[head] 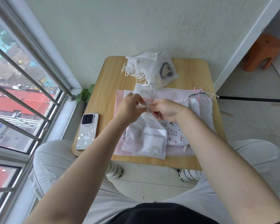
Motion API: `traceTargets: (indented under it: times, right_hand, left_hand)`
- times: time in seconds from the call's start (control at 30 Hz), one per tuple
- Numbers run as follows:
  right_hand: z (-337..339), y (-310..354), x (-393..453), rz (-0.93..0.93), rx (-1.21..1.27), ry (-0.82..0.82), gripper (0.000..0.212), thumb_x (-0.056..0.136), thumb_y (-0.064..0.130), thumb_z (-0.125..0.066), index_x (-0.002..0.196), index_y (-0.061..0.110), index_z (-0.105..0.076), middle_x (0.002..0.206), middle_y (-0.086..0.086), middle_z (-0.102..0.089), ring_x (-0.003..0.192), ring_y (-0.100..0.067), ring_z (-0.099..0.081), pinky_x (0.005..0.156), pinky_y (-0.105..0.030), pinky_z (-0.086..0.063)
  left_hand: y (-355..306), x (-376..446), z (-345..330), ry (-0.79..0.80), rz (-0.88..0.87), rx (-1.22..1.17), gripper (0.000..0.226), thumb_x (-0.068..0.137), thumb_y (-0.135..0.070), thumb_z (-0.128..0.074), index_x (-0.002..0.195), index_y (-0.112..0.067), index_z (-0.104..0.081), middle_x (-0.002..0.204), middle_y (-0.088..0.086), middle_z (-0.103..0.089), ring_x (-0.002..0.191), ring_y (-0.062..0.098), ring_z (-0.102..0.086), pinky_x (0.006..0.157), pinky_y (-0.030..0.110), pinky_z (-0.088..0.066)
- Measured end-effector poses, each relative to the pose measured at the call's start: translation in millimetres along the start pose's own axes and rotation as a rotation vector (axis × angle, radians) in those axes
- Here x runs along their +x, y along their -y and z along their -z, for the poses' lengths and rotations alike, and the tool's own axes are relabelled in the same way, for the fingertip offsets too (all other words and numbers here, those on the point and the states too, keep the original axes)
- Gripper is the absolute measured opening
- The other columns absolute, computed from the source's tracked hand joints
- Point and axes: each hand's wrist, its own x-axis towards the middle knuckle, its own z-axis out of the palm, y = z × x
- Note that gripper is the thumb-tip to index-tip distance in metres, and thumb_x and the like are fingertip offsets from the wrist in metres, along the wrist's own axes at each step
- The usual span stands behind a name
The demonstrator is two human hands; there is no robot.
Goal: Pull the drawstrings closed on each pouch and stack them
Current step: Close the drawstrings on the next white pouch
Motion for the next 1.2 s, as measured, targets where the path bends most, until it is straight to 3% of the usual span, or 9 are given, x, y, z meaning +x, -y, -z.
traceTargets:
  times: [0.07, 0.2, 0.4, 0.57, 0.63, 0.73, 0.87, 1.07, 1.2]
  right_hand:
    - [-1.8, -1.5, 0.9, -0.048, 0.149, 0.027, 0.032, 0.1, 0.008, -0.044, 0.128, -0.003, -0.053, 0.066, -0.002, -0.041, 0.054, -0.011, -0.033, 0.052, -0.026, -0.023]
    - [-4.1, -1.0, 0.7, -0.079, 0.224, 0.018, 0.018, 0.1, 0.008, -0.047, 0.087, 0.013, -0.058, 0.066, -0.004, -0.039, 0.054, -0.012, -0.034, 0.052, -0.026, -0.024]
    - [-0.2, -5.2, 0.1, -0.063, 0.256, -0.048, 0.013, 0.093, 0.005, -0.058, 0.085, 0.014, -0.063, 0.062, -0.001, -0.052, 0.055, -0.01, -0.042, 0.05, -0.022, -0.031]
    - [5.4, -6.3, -3.2, -0.015, 0.284, -0.064, 0.011, 0.088, -0.004, -0.063, 0.084, 0.006, -0.067, 0.069, -0.005, -0.062, 0.061, -0.013, -0.054, 0.059, -0.024, -0.042]
    - [7.2, -6.4, -3.4, 0.015, 0.193, -0.129, 0.006, 0.086, -0.002, -0.066, 0.089, 0.003, -0.069, 0.073, -0.007, -0.064, 0.063, -0.013, -0.058, 0.061, -0.022, -0.047]
    - [8.3, -8.4, 0.1, 0.062, -0.048, -0.322, 0.009, 0.084, 0.008, -0.073, 0.092, 0.004, -0.073, 0.074, -0.003, -0.069, 0.061, -0.009, -0.062, 0.055, -0.017, -0.046]
    - [8.7, -10.8, 5.5, 0.156, -0.368, -0.503, 0.019, 0.084, 0.016, -0.073, 0.068, 0.021, -0.065, 0.072, -0.001, -0.07, 0.062, -0.011, -0.062, 0.06, -0.021, -0.049]
    - [-3.3, 0.1, 12.9, 0.297, -0.667, -0.54, 0.006, 0.088, 0.011, -0.067, 0.085, 0.007, -0.069, 0.088, -0.002, -0.066, 0.084, -0.017, -0.06, 0.069, -0.024, -0.039]
    - [-5.9, -2.4, 18.1, 0.296, -0.682, -0.545, 0.006, 0.089, 0.012, -0.065, 0.087, 0.008, -0.068, 0.095, -0.005, -0.069, 0.089, -0.019, -0.062, 0.07, -0.025, -0.04]
  left_hand:
    - [-2.1, -5.4, -3.2, -0.083, 0.023, -0.002, 0.034, 0.079, -0.034, -0.078, 0.096, -0.015, -0.056, 0.093, -0.008, -0.047, 0.073, 0.012, -0.05, 0.057, 0.027, -0.041]
    - [-1.5, -10.8, -12.7, -0.039, 0.03, -0.063, 0.009, 0.085, -0.018, -0.07, 0.085, -0.018, -0.06, 0.085, -0.009, -0.06, 0.08, 0.016, -0.062, 0.07, 0.027, -0.048]
    - [-0.2, -14.6, -17.4, 0.002, 0.125, -0.217, 0.017, 0.081, -0.029, -0.077, 0.089, -0.015, -0.072, 0.085, -0.006, -0.071, 0.076, 0.009, -0.065, 0.07, 0.021, -0.051]
    - [1.0, -5.7, -10.4, 0.076, 0.244, -0.288, 0.017, 0.083, -0.028, -0.075, 0.081, -0.011, -0.072, 0.069, 0.003, -0.07, 0.049, 0.002, -0.059, 0.046, 0.012, -0.04]
    - [-0.6, -3.3, -6.4, 0.156, 0.272, -0.288, 0.019, 0.088, -0.026, -0.067, 0.083, -0.007, -0.067, 0.063, 0.0, -0.061, 0.042, 0.0, -0.05, 0.042, 0.011, -0.035]
    - [-2.9, 1.6, -0.4, 0.311, 0.241, -0.189, 0.021, 0.093, -0.02, -0.05, 0.078, -0.006, -0.055, 0.066, 0.005, -0.047, 0.061, 0.018, -0.045, 0.056, 0.027, -0.035]
    - [-0.1, 4.9, 12.0, 0.559, 0.126, 0.062, 0.031, 0.091, -0.017, -0.048, 0.063, -0.012, -0.038, 0.064, 0.004, -0.042, 0.064, 0.02, -0.044, 0.058, 0.03, -0.033]
    - [-7.6, 11.8, 17.2, 0.745, 0.062, 0.323, 0.034, 0.086, -0.026, -0.06, 0.058, -0.012, -0.045, 0.059, 0.002, -0.049, 0.051, 0.016, -0.041, 0.049, 0.024, -0.032]
    - [-18.3, 15.2, 8.4, 0.774, 0.024, 0.542, 0.032, 0.087, -0.034, -0.061, 0.072, -0.006, -0.056, 0.069, 0.004, -0.053, 0.058, 0.018, -0.046, 0.05, 0.026, -0.035]
